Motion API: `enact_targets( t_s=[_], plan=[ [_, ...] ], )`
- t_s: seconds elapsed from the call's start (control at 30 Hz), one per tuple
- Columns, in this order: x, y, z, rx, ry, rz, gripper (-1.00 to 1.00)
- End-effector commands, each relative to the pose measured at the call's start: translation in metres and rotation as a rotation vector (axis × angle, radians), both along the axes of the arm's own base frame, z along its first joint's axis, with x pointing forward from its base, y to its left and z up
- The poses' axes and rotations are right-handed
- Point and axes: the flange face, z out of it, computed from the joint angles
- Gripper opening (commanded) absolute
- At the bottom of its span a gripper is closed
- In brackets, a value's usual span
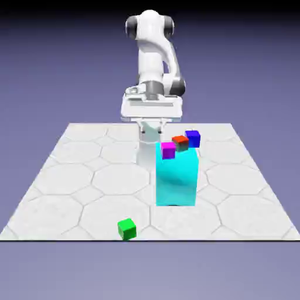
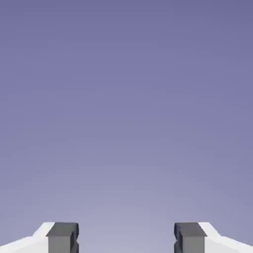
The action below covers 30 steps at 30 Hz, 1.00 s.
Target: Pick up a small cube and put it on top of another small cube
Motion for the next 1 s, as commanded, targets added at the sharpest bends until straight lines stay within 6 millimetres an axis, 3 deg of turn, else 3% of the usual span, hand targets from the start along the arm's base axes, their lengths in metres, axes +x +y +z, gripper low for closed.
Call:
enact_targets(
  t_s=[0.0, 0.3, 0.6, 0.73, 0.9, 0.97],
  plan=[
    [0.007, 0.002, -0.006, -0.062, 0.026, 0.043, 0.00],
    [0.059, 0.004, -0.078, -0.568, 0.284, 0.469, 0.00],
    [0.095, -0.013, -0.164, -0.972, 0.540, 0.956, 0.00],
    [0.106, -0.024, -0.205, -1.122, 0.640, 1.187, 0.00],
    [0.105, -0.066, -0.269, -1.246, 0.779, 1.493, 0.00],
    [0.096, -0.050, -0.284, -1.251, 0.743, 1.598, 0.00]
  ],
)
